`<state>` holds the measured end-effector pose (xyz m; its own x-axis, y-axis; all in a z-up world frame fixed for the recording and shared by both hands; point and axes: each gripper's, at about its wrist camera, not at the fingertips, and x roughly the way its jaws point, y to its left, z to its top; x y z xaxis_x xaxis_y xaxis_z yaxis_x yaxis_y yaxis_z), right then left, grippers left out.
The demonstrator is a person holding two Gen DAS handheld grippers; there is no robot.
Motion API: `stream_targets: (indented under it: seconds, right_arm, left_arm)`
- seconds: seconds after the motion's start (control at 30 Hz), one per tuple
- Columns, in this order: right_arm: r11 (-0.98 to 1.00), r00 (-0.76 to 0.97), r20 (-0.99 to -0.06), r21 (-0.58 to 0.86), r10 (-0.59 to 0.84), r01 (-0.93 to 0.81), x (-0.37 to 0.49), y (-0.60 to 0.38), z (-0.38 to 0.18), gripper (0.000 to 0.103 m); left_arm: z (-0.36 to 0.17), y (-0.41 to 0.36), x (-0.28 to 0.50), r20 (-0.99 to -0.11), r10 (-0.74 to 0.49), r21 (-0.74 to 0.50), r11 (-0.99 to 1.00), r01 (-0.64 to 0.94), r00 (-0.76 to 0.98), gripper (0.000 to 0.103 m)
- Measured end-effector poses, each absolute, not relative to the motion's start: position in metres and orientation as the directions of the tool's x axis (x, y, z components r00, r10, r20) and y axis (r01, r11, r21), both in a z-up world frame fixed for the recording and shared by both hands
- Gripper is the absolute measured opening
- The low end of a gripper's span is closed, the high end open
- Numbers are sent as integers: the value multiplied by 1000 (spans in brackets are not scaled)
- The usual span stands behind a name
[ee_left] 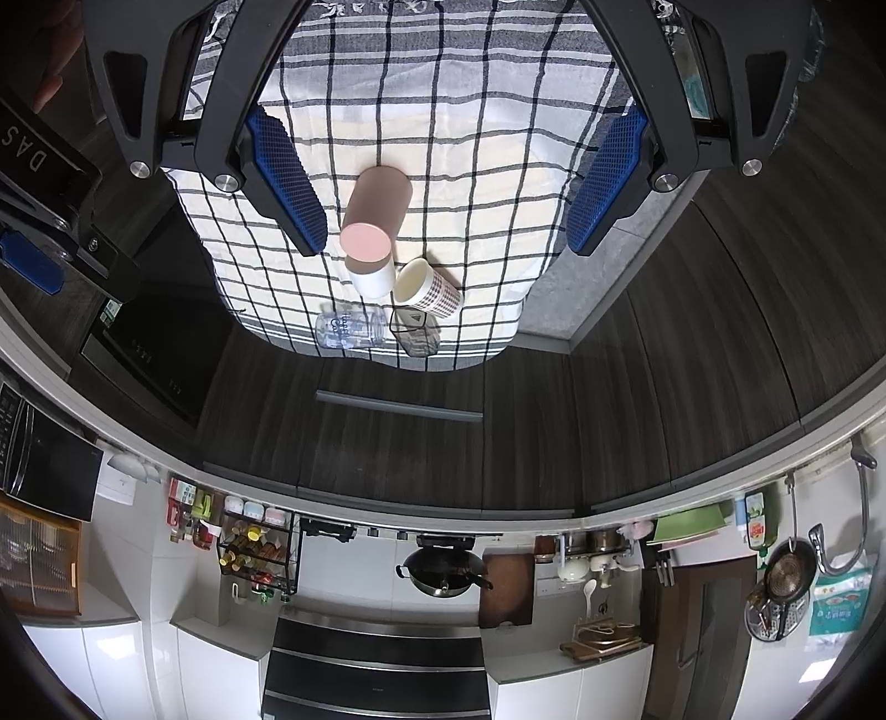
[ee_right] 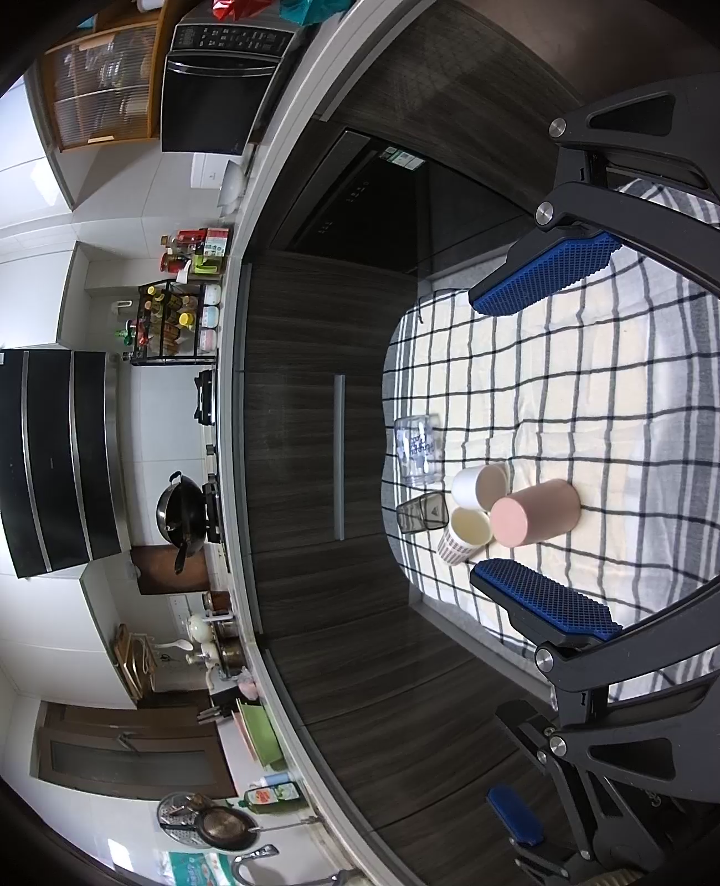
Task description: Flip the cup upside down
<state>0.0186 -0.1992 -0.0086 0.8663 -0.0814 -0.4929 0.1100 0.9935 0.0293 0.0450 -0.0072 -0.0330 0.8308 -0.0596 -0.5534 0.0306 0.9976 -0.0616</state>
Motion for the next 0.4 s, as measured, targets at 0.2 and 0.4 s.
stream_targets:
  seconds: [0.2,0.4]
  right_arm:
    - [994,866,-493,29,-81,110,19,-199,-9,90]
    - [993,866,-494,31,-81,110,19,-199,-8,90]
  left_arm:
    - [-34,-7,50,-566,-60,-66,997,28,822,89]
    - [-33,-9,49,-563,-61,-61,998,31,824,89]
